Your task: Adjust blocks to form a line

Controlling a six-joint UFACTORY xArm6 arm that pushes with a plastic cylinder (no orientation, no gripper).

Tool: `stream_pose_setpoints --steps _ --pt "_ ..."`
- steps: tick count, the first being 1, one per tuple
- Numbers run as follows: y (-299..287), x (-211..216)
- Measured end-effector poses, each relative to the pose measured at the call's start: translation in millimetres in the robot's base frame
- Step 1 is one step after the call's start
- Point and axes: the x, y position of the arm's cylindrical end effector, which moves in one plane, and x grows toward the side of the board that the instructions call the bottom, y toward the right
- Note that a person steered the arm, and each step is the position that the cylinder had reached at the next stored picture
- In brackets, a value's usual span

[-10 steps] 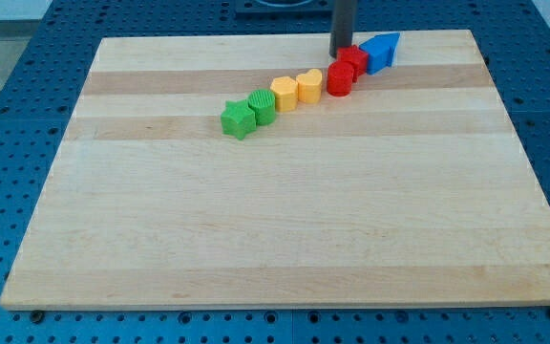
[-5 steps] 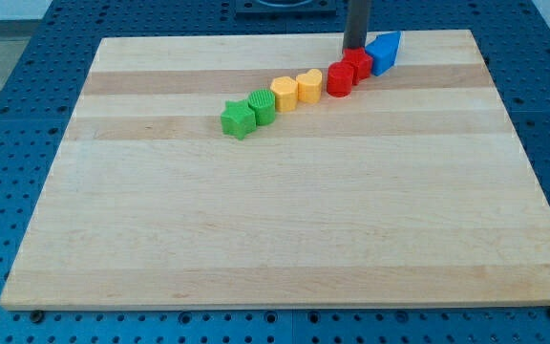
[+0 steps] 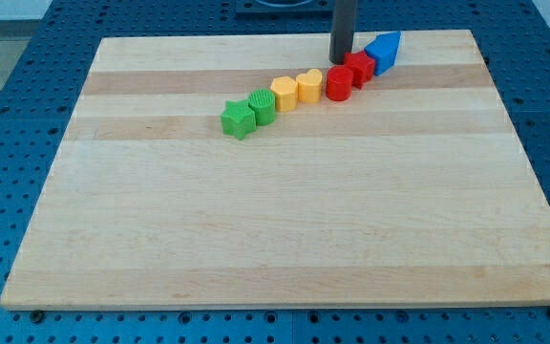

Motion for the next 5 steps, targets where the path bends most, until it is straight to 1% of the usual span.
stream_pose_setpoints --steps 1,2,3,4,5 --pt "0 0" --pt "-3 -9" --pt "-28 -48" --pt "-99 -58" --pt "-199 -5"
